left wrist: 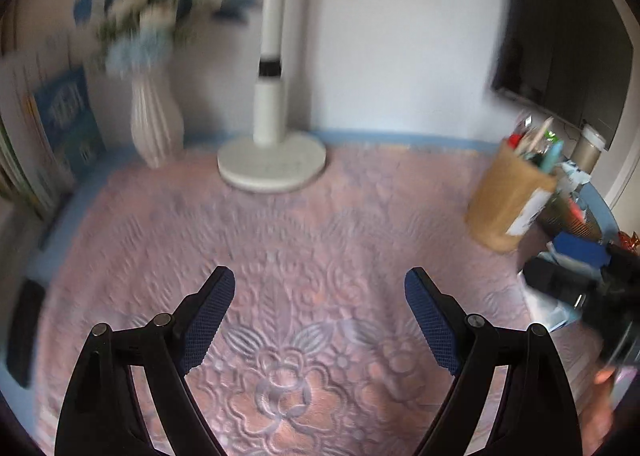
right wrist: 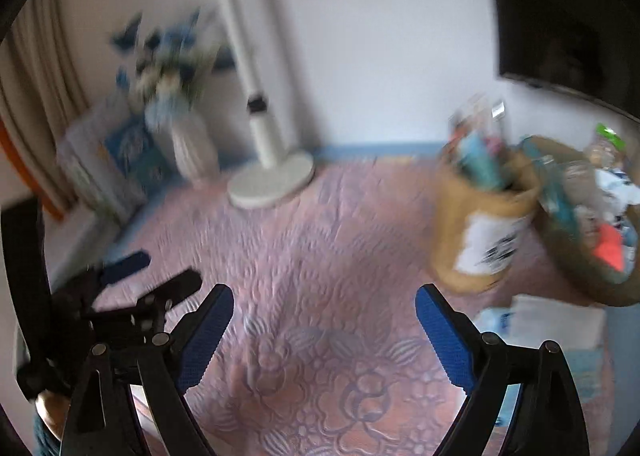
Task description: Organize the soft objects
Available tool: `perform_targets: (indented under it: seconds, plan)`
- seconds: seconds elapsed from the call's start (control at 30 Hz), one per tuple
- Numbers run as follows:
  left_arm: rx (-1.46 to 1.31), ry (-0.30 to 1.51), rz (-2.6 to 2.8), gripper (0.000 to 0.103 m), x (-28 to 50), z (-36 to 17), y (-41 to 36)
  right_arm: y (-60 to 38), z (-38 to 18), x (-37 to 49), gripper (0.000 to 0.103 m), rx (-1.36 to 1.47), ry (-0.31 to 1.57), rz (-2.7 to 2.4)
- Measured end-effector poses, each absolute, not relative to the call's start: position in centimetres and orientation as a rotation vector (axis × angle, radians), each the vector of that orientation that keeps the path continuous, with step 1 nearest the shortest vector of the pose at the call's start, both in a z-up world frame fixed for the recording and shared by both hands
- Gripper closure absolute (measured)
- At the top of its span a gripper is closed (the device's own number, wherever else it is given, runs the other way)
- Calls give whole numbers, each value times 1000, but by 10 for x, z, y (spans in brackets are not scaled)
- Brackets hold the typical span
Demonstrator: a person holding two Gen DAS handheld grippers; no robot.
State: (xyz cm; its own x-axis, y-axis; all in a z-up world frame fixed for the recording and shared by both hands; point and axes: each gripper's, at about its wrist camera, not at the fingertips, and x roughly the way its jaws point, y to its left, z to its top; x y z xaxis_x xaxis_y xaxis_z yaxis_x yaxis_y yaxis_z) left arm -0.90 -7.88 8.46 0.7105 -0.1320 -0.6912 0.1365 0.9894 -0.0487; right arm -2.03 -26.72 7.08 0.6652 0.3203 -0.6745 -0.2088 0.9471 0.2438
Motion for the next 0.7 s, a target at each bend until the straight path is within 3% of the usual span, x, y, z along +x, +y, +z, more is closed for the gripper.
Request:
perform_targets:
  seconds: [0.27,0.7]
  plan:
    - [-2,825,-105,17,19,23,-71,-243,-7,17,11,150,984,332]
    - [-1,872,-15,17,29,5,-66,-233,-19,38,9,29,999,294]
